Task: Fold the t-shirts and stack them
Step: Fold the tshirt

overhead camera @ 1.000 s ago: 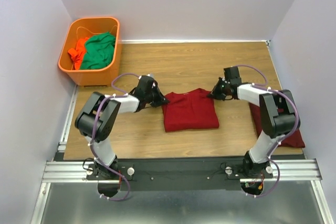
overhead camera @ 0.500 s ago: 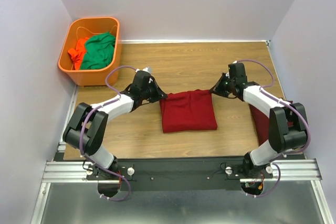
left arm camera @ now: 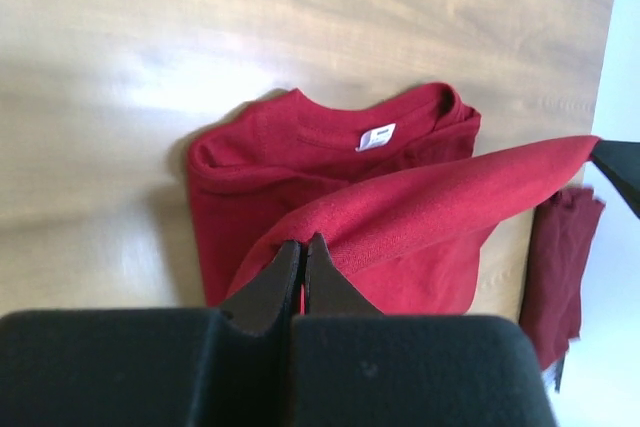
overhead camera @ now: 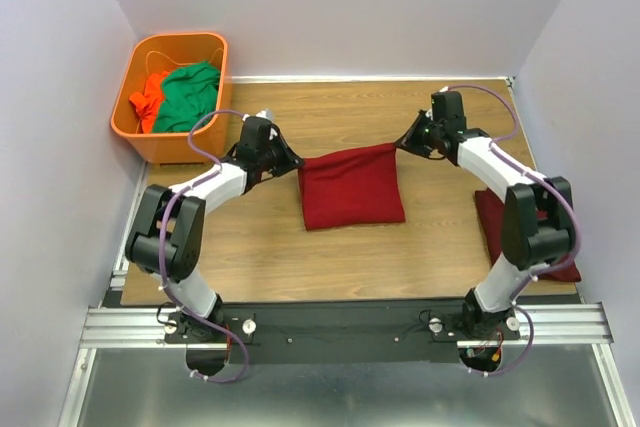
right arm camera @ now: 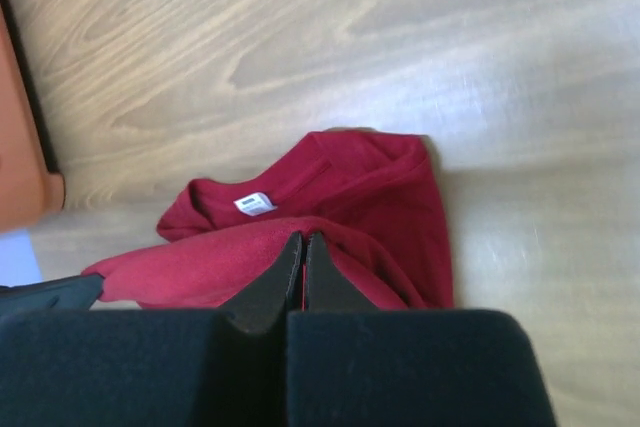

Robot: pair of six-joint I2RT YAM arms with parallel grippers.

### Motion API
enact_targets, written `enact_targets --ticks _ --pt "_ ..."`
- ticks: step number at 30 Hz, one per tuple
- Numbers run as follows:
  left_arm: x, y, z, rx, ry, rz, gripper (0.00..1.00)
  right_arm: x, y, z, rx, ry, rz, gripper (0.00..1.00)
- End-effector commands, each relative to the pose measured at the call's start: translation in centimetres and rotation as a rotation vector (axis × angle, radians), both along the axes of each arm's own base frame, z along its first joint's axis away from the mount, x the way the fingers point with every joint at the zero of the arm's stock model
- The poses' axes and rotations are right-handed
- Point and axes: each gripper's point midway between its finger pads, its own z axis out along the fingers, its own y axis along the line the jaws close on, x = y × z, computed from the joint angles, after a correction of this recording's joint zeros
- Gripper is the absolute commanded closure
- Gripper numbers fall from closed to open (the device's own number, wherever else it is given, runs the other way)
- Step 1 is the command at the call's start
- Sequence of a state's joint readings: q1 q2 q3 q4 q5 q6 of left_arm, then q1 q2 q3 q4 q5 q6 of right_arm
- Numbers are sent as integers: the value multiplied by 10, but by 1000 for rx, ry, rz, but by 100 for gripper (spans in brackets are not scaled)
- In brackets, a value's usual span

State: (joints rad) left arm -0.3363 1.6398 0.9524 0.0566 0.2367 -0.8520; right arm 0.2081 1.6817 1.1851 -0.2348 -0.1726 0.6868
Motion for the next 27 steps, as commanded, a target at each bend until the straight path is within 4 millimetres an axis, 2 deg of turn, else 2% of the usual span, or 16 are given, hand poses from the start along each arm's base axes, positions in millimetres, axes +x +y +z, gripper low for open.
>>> enact_targets --ticks 1,2,4,5,6,7,9,13,15,17,18,20,23,24,26,27 --pt "28 15 -12 37 -2 22 100 24 -13 -19 -58 26 -40 99" --pt "33 17 -20 39 9 28 100 33 -14 -24 -57 34 -44 99" --pt "45 18 -16 26 -9 28 100 42 -14 -34 -54 49 -38 99" --pt "50 18 -17 25 -15 31 100 47 -13 -48 -58 75 -34 99" --pt "55 19 -23 24 -7 36 100 58 -11 -44 -50 57 -27 99" --pt "65 16 -13 -7 -44 20 96 63 -9 -45 -47 52 -11 99" --pt "74 13 -15 -20 -59 -3 88 81 -4 -50 -42 43 6 97" --pt "97 14 20 -35 -161 -14 42 100 -4 -43 -46 7 10 65" --pt "101 17 42 -27 -220 -12 36 104 -4 -29 -47 -23 17 48" --pt "99 21 48 -6 -225 2 33 100 -5 -19 -47 -40 24 33" --pt "97 22 55 -4 -234 5 33 97 -5 -16 -46 -43 26 31" --pt "88 21 48 3 -208 3 37 83 -5 -10 -37 -40 24 31" --pt "72 10 35 26 -166 -14 64 59 6 -13 -13 -8 47 37" --pt "68 5 30 27 -155 -26 78 51 17 -13 -9 -4 69 38" --pt "58 -16 24 24 -143 -72 89 38 28 -11 -14 -3 88 45" --pt "56 -23 17 26 -128 -83 92 29 31 -20 -18 21 92 47"
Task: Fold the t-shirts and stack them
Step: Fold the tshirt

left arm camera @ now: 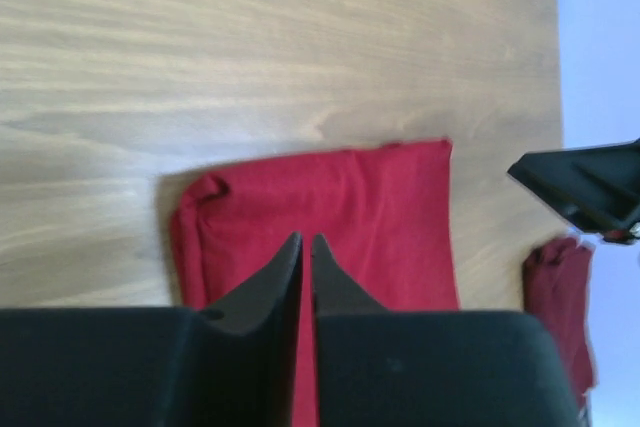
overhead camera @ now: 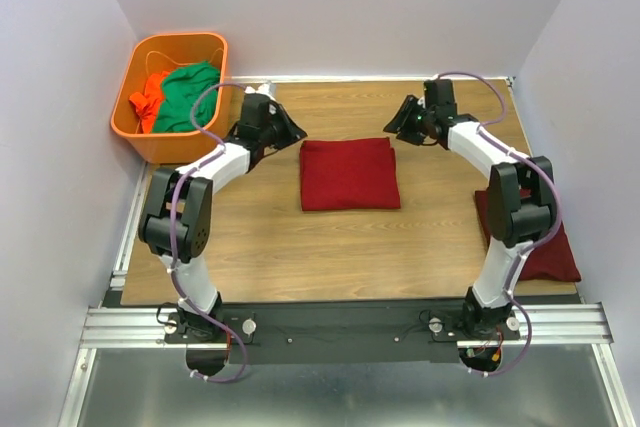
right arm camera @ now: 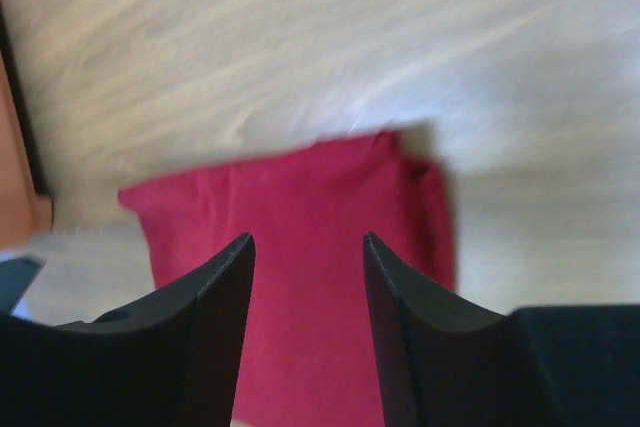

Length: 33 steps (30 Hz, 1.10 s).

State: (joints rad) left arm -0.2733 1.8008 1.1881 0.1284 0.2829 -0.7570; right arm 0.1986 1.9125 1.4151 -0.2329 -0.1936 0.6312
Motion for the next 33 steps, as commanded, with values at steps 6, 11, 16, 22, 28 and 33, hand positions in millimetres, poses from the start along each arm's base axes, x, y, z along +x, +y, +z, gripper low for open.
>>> enact_targets --ticks 6,11,16,22,28,33 --pt "-4 -43 -46 30 89 -53 100 -52 47 -35 66 98 116 48" --pt "27 -30 -63 71 108 10 100 -64 46 -73 62 186 115 49" --pt "46 -2 -94 90 172 85 100 -75 34 -96 50 246 74 50" --pt "57 2 -109 120 196 73 100 -85 22 -101 41 266 40 50" --pt "62 2 -93 110 170 56 100 -78 22 -73 73 207 49 50" --pt "71 15 -44 152 92 103 100 -75 9 -42 63 127 17 47"
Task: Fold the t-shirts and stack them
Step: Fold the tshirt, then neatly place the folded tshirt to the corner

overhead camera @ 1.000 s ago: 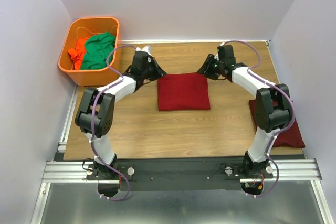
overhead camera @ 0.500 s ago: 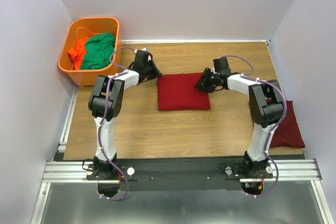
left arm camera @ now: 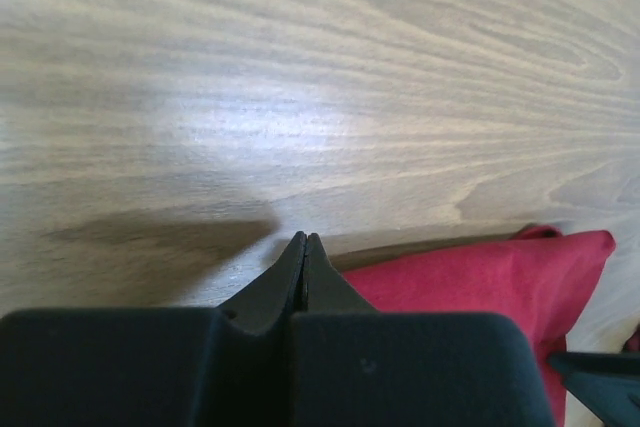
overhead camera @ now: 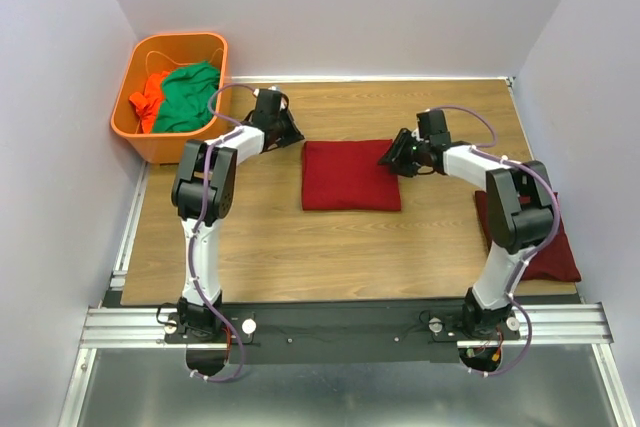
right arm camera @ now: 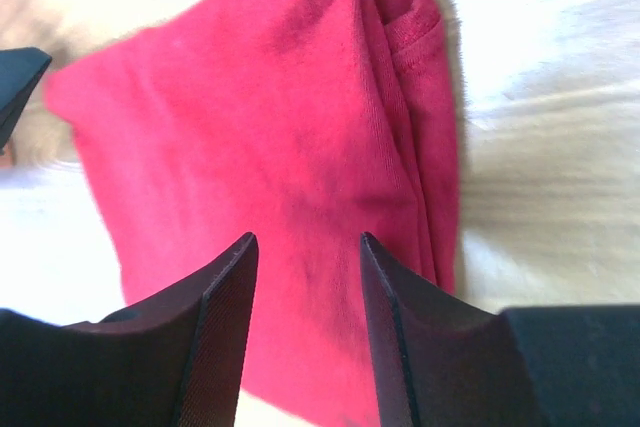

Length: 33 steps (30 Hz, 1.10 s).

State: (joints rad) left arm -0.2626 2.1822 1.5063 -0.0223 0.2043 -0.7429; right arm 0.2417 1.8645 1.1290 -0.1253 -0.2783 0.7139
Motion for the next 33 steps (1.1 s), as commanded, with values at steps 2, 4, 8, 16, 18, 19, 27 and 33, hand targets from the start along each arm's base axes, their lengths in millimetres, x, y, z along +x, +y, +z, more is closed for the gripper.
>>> enact_targets --ticks 2,4,8,16,18,19,27,33 --pt "10 19 64 83 -100 49 98 -3 -26 30 -54 -75 -61 45" --pt "2 16 88 92 -136 54 80 -5 -34 30 -62 -73 -73 43" --pt "-35 -14 102 112 -158 -5 75 -15 -43 19 -82 -53 -63 34" --pt "-132 -104 75 96 -99 -252 100 -11 -43 3 -105 -34 -30 21" --pt "-152 -119 62 87 -83 -300 100 -9 -44 2 -119 -38 -27 19" --pt "-158 -124 58 84 -78 -318 100 -8 -44 -1 -121 -34 -26 19" --pt "-175 -149 11 118 -16 -387 100 -7 -41 -15 -120 -14 -2 19" --pt "-189 -151 -20 202 37 -411 100 -9 -35 -23 -141 -4 20 21"
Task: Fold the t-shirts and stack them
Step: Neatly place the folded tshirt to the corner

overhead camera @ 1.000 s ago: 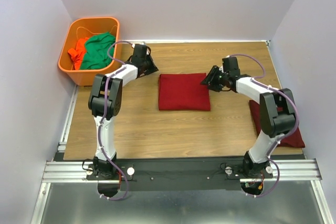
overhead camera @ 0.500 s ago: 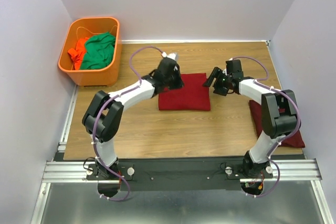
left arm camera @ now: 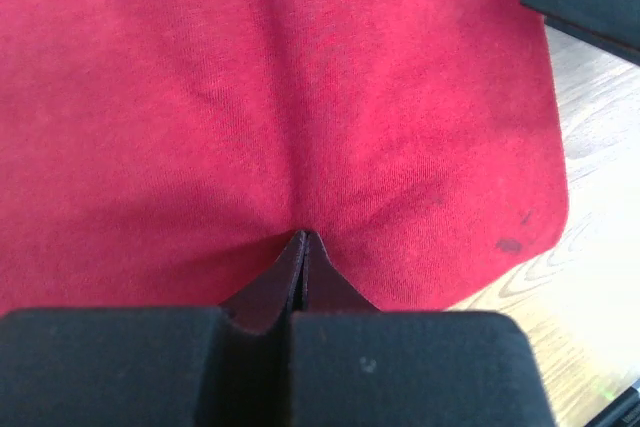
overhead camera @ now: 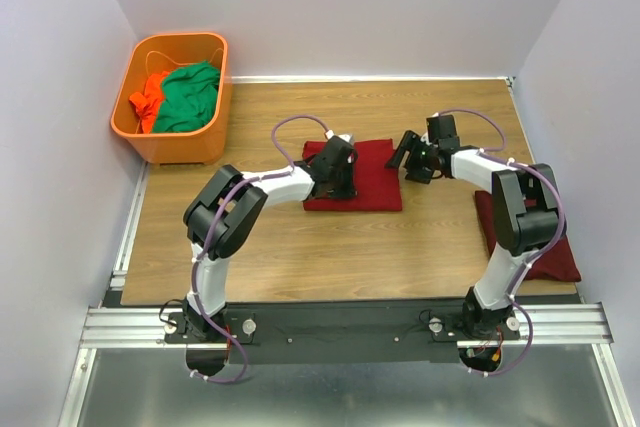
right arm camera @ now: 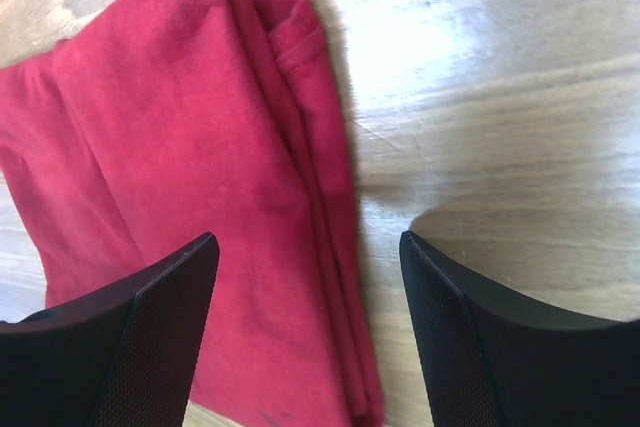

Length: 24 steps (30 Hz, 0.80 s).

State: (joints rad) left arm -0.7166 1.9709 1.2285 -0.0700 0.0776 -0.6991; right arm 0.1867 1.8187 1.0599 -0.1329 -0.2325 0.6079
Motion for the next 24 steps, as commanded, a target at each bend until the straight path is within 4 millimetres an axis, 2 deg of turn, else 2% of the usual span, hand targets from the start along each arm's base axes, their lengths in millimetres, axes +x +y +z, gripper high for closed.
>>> enact_targets --ticks 1,4,8,14,20,21,22,23,24 --pt "-6 -5 -16 57 3 -22 100 -1 3 -16 -48 22 29 21" --pt "-10 3 -26 88 19 -14 100 -6 9 -23 -59 36 45 23" --pt "-9 4 -20 85 5 -10 100 -14 12 -33 -87 59 53 26" --pt "-7 1 -14 81 -2 -18 100 -18 21 -43 -108 78 75 37" --pt "-4 -1 -5 69 -12 -20 100 -23 16 -54 -154 116 58 73" --pt "-4 -3 -2 64 -14 -22 100 -23 15 -54 -158 116 50 87" --pt "-4 -3 0 63 -15 -24 100 -24 13 -55 -166 122 42 94" --pt "-1 -3 4 55 -18 -23 100 -24 12 -53 -164 121 32 99" --pt "-1 -3 7 51 -21 -22 100 -24 11 -52 -168 123 20 99"
